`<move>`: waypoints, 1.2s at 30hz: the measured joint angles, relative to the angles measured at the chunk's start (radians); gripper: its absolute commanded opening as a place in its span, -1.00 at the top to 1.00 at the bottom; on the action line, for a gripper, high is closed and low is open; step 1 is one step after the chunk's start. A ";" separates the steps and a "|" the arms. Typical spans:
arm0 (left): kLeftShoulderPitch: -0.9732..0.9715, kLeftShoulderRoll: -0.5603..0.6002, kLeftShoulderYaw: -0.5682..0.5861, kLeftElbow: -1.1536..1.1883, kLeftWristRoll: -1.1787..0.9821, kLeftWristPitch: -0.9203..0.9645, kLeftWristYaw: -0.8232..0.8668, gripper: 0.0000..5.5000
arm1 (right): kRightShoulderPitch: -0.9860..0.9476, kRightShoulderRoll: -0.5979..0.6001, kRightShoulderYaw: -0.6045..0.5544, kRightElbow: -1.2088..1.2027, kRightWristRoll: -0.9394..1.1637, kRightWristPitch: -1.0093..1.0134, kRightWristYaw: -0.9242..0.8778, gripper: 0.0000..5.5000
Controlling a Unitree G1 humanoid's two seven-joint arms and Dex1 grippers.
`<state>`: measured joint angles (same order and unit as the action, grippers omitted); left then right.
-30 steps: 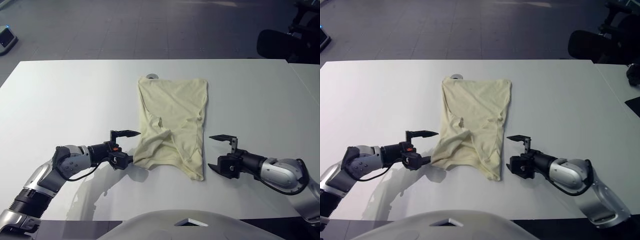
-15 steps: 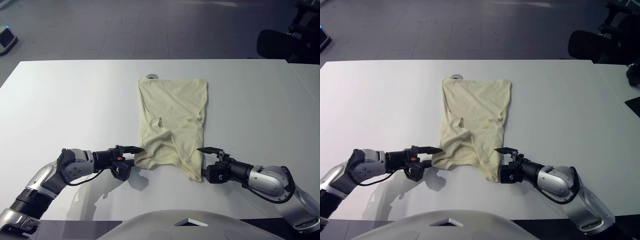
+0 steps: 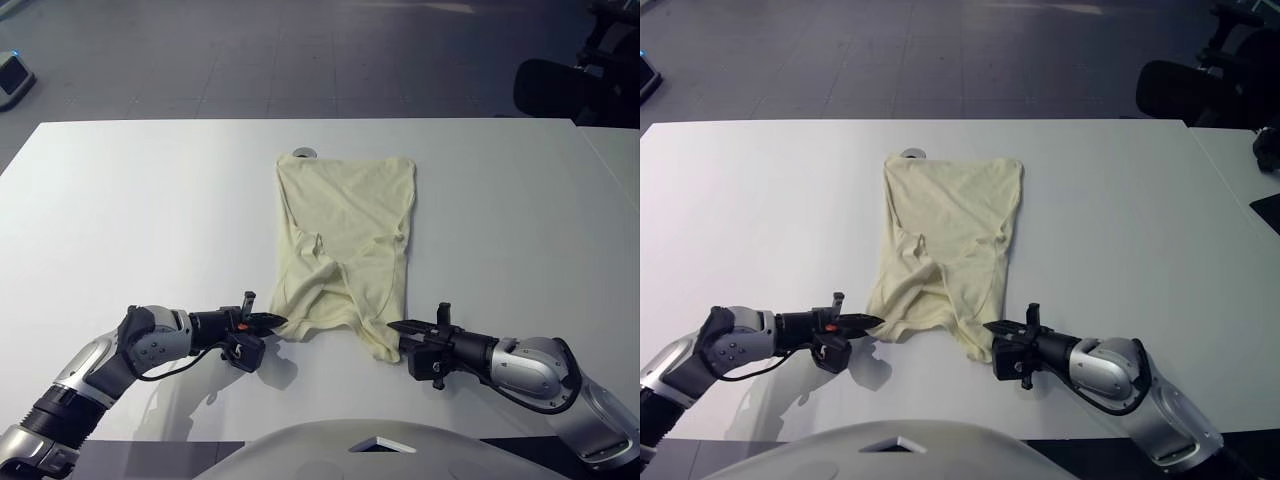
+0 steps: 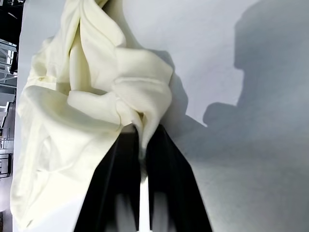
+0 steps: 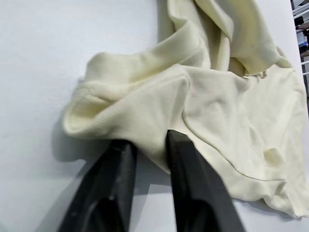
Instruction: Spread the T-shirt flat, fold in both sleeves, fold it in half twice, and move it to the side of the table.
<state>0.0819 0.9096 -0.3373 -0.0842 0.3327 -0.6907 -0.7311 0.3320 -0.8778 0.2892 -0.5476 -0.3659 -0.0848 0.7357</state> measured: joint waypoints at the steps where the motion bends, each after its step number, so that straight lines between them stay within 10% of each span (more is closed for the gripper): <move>1: 0.002 0.002 -0.001 -0.003 -0.007 0.004 -0.006 1.00 | 0.000 0.000 -0.001 0.000 0.001 0.000 0.006 0.85; 36: 0.233 0.349 0.167 -0.600 -0.980 0.959 -0.640 1.00 | 0.047 -0.181 -0.283 -0.274 0.973 0.748 0.420 0.99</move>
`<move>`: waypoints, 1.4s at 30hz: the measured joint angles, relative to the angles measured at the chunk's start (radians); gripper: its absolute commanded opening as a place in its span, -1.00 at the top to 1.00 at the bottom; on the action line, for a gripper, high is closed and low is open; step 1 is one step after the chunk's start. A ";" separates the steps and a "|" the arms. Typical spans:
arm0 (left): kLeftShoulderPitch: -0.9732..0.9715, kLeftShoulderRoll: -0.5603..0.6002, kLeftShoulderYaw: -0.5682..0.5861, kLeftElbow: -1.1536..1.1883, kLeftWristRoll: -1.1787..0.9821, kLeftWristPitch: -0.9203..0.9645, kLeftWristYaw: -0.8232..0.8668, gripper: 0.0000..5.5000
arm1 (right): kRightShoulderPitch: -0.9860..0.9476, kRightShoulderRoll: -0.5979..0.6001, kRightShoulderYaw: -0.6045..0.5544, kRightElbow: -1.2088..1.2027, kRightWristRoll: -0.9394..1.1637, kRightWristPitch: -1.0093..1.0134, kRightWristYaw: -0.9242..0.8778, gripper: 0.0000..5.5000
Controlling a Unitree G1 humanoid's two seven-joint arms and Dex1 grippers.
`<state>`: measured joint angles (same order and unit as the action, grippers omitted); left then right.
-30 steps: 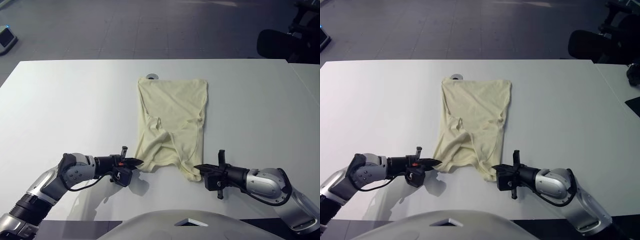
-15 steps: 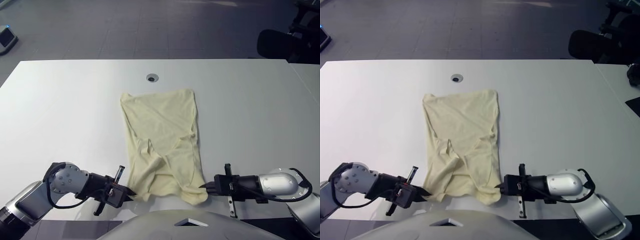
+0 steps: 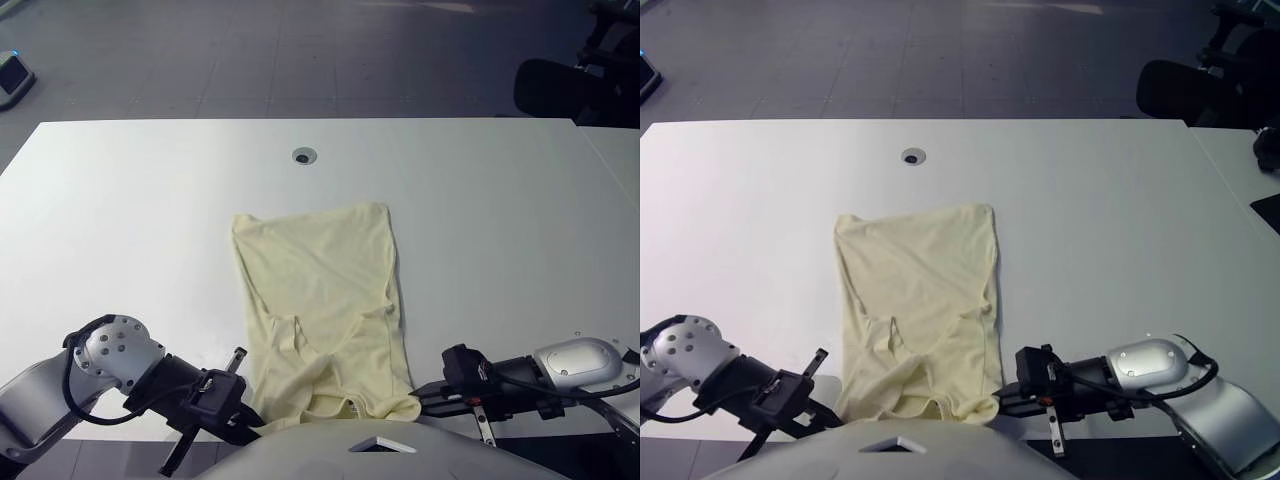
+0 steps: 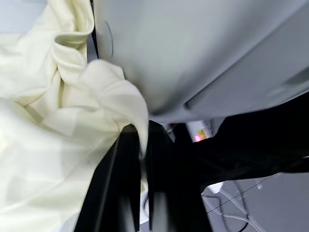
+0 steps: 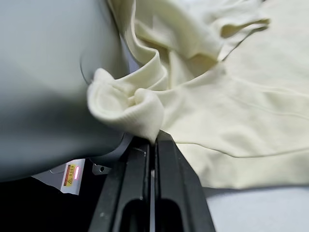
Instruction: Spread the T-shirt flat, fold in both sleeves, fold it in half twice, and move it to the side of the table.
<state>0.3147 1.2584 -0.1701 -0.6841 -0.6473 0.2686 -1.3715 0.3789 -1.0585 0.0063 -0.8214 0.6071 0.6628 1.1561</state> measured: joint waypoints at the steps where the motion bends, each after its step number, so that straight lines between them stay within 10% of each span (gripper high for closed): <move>1: -0.003 0.005 0.016 0.001 -0.031 0.026 -0.013 1.00 | -0.014 0.000 -0.008 0.015 0.031 0.012 0.006 0.99; 20: -0.702 -0.223 -0.042 0.533 -0.080 0.325 -0.191 1.00 | -0.799 0.190 0.166 0.595 0.155 0.216 0.093 0.99; 42: -1.055 -0.507 -0.073 1.235 0.303 0.084 -0.188 1.00 | -1.289 0.561 0.290 1.576 -0.308 -0.202 0.204 0.99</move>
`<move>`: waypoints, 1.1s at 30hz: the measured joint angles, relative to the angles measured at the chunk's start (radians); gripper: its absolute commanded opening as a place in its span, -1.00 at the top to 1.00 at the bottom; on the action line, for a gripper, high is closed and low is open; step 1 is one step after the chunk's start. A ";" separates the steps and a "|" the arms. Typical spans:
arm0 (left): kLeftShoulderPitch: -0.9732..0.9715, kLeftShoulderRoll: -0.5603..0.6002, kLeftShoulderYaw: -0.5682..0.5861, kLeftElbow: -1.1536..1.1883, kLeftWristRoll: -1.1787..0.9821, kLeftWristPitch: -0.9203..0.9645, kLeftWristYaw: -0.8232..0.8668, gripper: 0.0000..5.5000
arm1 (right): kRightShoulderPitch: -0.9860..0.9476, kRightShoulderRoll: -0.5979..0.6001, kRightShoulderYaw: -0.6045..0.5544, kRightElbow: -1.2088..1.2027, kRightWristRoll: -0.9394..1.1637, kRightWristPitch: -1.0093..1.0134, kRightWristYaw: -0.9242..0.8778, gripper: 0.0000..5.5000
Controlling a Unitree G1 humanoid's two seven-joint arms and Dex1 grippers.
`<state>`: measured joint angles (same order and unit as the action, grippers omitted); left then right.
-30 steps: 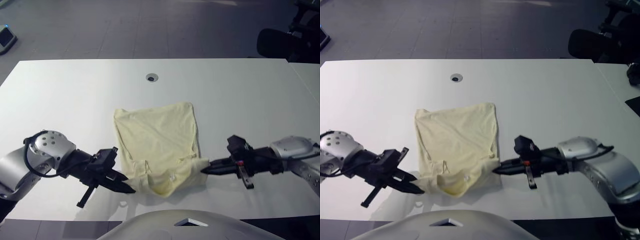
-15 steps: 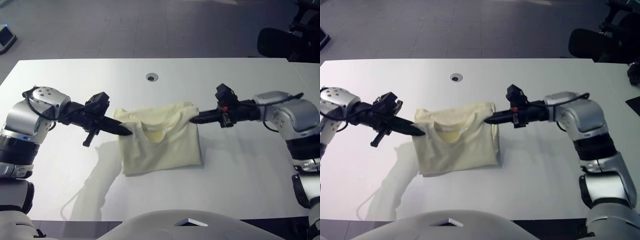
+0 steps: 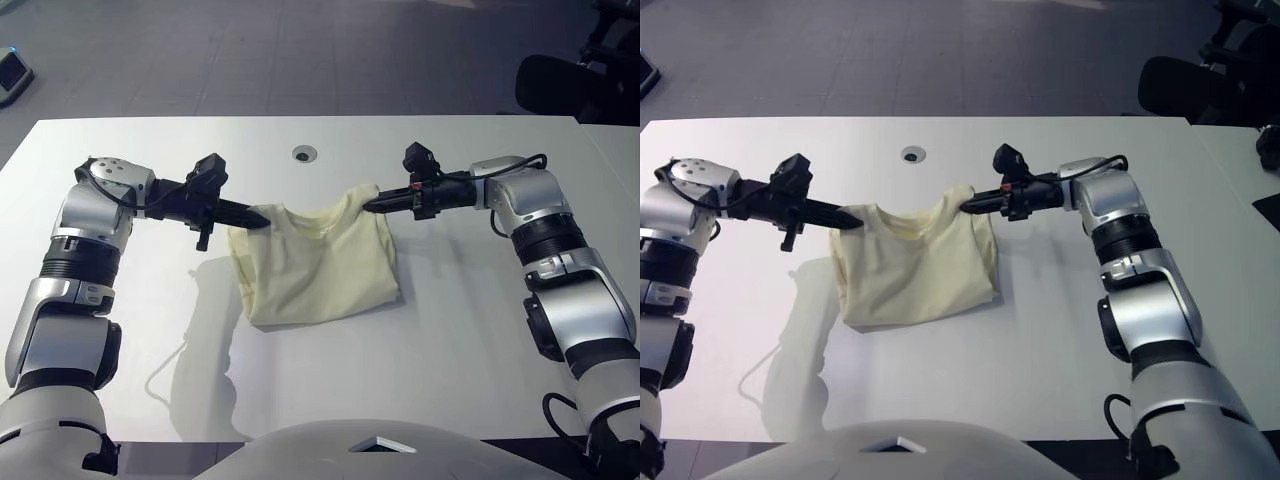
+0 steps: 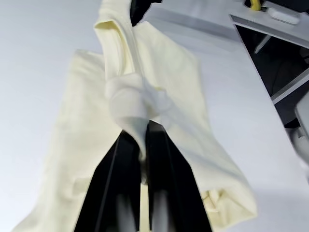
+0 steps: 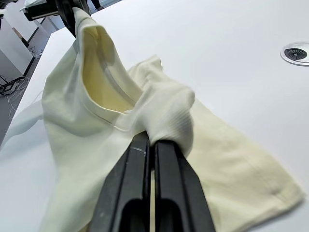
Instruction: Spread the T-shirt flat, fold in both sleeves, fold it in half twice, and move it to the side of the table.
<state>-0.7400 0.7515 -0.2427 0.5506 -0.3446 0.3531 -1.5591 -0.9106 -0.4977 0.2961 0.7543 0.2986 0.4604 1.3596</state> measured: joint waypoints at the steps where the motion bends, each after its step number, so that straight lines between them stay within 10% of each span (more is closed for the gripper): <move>1: -0.007 -0.002 0.002 0.019 0.008 -0.009 0.003 1.00 | -0.010 0.008 -0.008 0.030 -0.007 -0.014 -0.003 0.99; 27: -0.096 -0.199 -0.012 0.441 0.366 -0.313 0.340 1.00 | -0.092 0.197 -0.134 0.514 -0.280 -0.329 -0.327 0.99; 33: -0.106 -0.227 0.004 0.473 0.403 -0.337 0.487 0.73 | -0.087 0.212 -0.145 0.520 -0.319 -0.402 -0.456 0.66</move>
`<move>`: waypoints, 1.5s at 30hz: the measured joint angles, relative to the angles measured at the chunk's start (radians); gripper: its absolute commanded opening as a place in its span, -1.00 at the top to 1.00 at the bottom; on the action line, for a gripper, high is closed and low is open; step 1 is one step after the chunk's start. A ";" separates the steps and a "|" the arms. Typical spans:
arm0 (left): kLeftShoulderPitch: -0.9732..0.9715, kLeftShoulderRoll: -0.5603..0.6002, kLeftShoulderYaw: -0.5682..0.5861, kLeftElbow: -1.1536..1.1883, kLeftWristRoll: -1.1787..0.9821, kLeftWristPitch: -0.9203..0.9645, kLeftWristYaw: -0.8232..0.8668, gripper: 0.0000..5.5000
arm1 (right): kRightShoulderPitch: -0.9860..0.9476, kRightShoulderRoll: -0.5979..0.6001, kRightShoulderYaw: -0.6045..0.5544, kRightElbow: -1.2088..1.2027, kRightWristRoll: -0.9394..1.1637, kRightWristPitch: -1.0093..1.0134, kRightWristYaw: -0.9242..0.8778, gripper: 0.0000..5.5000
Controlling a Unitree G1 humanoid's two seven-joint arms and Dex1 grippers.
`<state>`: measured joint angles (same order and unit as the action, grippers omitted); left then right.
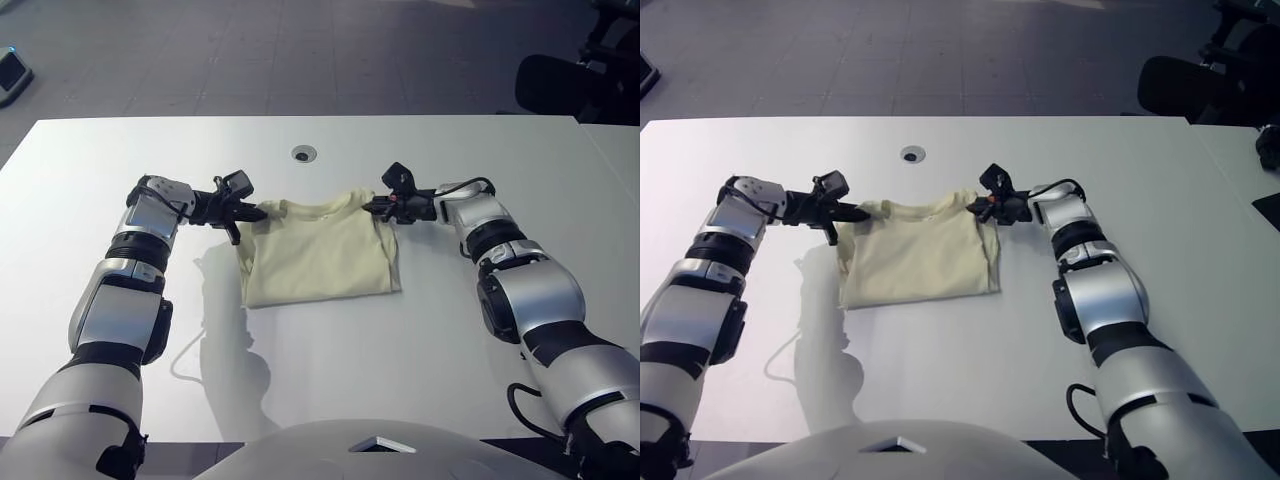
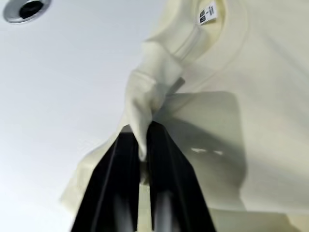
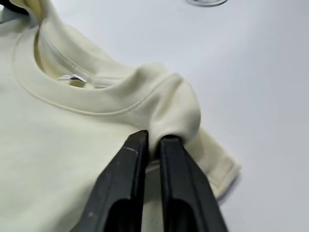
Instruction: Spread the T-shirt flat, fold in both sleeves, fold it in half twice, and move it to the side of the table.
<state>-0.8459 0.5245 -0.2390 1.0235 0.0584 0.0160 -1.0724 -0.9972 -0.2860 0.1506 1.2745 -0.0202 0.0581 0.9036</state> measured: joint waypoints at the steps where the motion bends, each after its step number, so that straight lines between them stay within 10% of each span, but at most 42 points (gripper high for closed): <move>1: -0.005 -0.001 0.007 0.004 0.011 -0.002 0.036 0.65 | 0.000 0.001 -0.014 0.000 0.001 -0.022 -0.038 0.58; 22: 0.526 0.075 0.001 -1.081 0.190 0.365 0.341 -0.63 | 0.078 0.008 0.082 -0.136 -0.200 -0.293 -0.283 -0.64; 34: 0.445 0.087 -0.109 -0.959 0.294 0.223 0.359 -0.95 | 0.104 -0.120 0.251 -0.171 -0.346 -0.521 -0.201 -0.95; 45: 0.072 -0.014 -0.225 -0.384 0.355 -0.200 0.414 -0.95 | 0.448 -0.390 0.316 -1.065 -0.139 -0.226 0.342 -0.95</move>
<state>-0.7740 0.5106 -0.4644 0.6394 0.4135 -0.1845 -0.6587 -0.5494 -0.6762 0.4669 0.2092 -0.1594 -0.1678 1.2456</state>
